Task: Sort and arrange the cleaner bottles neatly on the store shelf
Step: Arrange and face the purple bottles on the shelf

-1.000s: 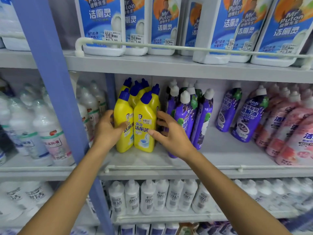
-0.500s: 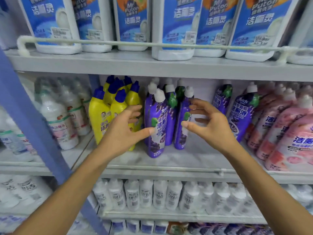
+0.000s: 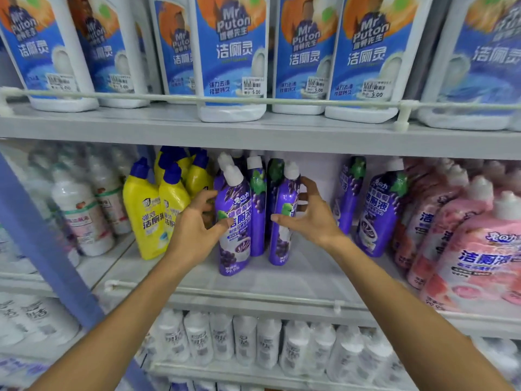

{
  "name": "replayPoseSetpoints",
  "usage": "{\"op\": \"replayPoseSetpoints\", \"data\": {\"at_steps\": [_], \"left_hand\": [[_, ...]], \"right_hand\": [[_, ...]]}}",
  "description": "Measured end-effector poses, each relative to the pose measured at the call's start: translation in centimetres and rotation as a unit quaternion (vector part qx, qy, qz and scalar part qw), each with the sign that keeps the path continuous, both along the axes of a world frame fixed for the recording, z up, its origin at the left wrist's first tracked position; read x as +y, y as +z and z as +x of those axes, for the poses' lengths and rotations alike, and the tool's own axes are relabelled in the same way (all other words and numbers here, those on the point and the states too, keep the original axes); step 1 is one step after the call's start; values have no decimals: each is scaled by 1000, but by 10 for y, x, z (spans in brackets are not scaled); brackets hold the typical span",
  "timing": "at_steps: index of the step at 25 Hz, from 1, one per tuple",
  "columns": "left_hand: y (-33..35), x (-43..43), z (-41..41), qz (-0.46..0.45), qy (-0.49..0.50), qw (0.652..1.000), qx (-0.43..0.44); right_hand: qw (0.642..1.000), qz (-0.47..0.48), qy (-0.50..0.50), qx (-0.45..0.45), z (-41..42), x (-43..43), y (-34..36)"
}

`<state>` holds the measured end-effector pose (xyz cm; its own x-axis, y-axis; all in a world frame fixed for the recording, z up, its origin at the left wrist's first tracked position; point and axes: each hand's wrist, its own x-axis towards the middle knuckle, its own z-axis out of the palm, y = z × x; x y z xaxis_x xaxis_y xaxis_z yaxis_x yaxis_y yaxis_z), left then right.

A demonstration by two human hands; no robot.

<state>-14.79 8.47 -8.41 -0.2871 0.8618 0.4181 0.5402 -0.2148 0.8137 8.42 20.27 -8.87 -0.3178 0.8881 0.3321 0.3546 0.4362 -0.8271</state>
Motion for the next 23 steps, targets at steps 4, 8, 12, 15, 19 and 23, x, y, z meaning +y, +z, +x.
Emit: {"op": "replayPoseSetpoints", "data": {"at_steps": [4, 8, 12, 15, 19, 23], "left_hand": [[-3, 2, 13, -8, -53, 999, 0], [-8, 18, 55, -11, -109, 994, -4], [-17, 54, 98, 1, -114, 993, -16], [-34, 66, 121, -43, -76, 995, -51], [-51, 83, 127, -67, -16, 998, 15], [-55, 110, 126, -73, 20, 996, 44]], "right_hand": [[999, -6, -36, -18, 46, -9, 1], [993, 14, -104, -47, 82, -10, 0], [993, -6, -115, -28, 93, 0, -16], [996, -48, -77, 13, 103, 4, -43], [992, -44, -111, 28, 103, 10, -56], [976, -7, -219, -19, 80, 25, -48]]}}
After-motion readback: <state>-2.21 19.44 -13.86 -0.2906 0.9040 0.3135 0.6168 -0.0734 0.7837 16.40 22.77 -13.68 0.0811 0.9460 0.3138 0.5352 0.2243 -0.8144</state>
